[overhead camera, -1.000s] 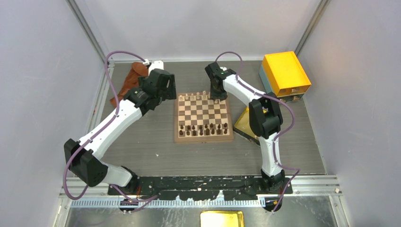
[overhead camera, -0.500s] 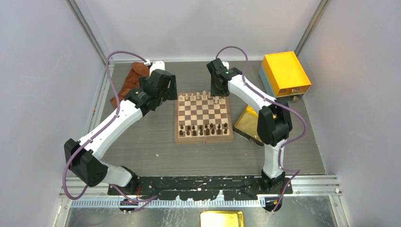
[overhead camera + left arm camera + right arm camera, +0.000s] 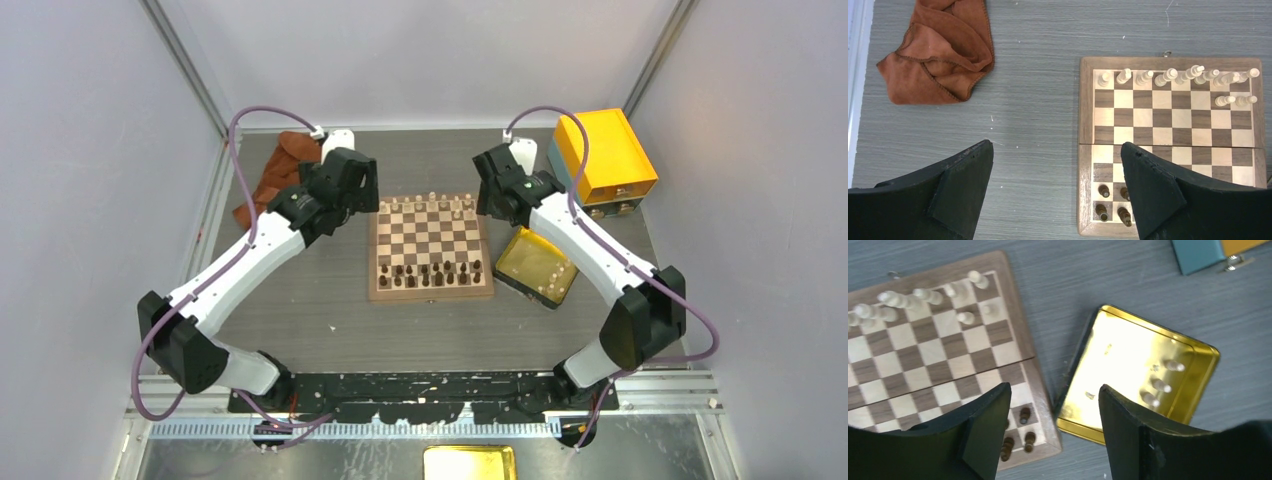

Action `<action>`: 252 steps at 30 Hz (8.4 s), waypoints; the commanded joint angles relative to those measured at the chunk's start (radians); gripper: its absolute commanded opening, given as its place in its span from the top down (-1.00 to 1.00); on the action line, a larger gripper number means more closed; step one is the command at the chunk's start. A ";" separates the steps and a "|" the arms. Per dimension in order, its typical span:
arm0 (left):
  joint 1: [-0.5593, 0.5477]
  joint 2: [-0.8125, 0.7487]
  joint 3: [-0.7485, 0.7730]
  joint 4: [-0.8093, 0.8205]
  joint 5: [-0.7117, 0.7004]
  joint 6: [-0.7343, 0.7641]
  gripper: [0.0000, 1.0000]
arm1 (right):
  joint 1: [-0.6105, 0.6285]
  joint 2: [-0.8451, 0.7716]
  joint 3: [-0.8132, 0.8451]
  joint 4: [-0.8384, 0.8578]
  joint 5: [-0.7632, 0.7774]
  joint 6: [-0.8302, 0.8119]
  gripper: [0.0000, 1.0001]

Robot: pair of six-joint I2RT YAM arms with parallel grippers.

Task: Set up the chess pieces on the board
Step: Pick up the chess piece from the storage box, then place the chess piece on the chessboard.

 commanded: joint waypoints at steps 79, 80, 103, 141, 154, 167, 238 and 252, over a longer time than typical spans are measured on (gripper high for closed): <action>-0.026 0.100 0.071 0.019 -0.029 0.030 -0.63 | -0.489 -0.072 -0.536 0.172 -0.098 0.420 0.23; -0.026 0.100 0.071 0.018 -0.029 0.031 -0.63 | -0.490 -0.070 -0.536 0.173 -0.098 0.422 0.24; -0.027 0.110 0.085 0.000 -0.035 0.036 -0.62 | -0.509 -0.039 -0.530 0.190 -0.099 0.417 0.71; -0.025 0.022 -0.003 0.034 -0.055 0.021 -0.61 | -0.155 0.307 0.257 -0.019 -0.240 0.072 0.98; -0.011 -0.017 -0.051 0.062 -0.057 0.020 -0.62 | 0.008 0.485 0.505 -0.130 -0.253 0.015 0.98; -0.002 -0.018 -0.056 0.061 -0.058 0.015 -0.61 | 0.044 0.562 0.547 -0.148 -0.292 -0.005 0.98; 0.005 -0.019 -0.087 0.072 -0.044 0.026 -0.61 | 0.031 0.685 0.539 -0.031 -0.243 -0.052 0.88; 0.006 -0.024 -0.088 0.069 -0.040 0.019 -0.61 | 0.031 0.670 0.517 -0.021 -0.251 -0.053 0.53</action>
